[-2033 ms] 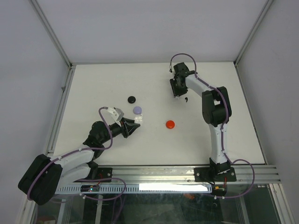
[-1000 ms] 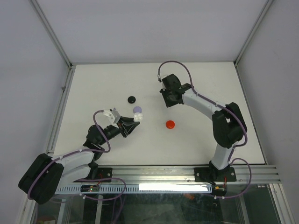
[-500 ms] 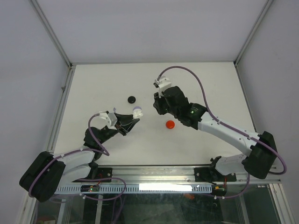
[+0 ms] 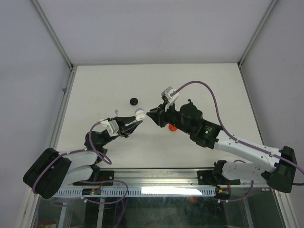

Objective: Insert the wireless bluetooth earbuds into the charging case
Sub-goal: Place the earbud in the charging case.

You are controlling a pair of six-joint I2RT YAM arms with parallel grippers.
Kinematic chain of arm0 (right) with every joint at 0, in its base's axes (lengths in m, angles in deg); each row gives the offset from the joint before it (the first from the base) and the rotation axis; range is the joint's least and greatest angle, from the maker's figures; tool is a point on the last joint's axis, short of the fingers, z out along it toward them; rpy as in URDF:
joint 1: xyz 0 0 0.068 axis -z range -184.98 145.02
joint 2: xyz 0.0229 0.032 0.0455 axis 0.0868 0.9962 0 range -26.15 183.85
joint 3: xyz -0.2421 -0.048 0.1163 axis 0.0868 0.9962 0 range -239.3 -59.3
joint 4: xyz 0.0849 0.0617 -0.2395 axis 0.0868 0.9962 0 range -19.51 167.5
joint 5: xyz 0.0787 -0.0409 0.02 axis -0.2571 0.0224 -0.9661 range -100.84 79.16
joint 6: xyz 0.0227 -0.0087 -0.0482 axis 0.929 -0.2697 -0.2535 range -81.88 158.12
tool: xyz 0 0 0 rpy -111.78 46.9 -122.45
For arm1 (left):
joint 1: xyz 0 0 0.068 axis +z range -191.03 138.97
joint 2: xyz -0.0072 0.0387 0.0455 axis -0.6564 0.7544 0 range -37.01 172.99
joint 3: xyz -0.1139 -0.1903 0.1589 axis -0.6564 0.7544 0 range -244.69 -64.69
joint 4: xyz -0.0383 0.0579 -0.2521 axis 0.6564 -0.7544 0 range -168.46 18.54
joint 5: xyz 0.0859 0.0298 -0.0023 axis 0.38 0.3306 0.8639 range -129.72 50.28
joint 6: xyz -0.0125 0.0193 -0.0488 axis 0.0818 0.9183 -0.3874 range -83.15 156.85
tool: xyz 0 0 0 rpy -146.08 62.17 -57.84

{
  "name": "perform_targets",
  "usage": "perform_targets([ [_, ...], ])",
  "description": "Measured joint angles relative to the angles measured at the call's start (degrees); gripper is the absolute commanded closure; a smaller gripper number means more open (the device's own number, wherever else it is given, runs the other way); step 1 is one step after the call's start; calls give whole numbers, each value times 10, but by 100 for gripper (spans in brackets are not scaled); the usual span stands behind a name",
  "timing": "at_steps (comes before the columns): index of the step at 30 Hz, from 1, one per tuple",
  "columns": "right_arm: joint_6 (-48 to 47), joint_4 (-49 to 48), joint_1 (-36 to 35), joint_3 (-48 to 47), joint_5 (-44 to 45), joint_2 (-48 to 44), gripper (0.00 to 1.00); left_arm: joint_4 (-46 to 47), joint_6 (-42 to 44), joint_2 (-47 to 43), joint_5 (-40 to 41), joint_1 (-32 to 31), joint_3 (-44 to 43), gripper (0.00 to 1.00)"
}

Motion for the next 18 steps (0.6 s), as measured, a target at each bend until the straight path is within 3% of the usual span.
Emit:
perform_targets([
  [18, -31, -210, -38, 79, -72, 14, 80, 18, 7, 10, -54, 0, 0, 100],
])
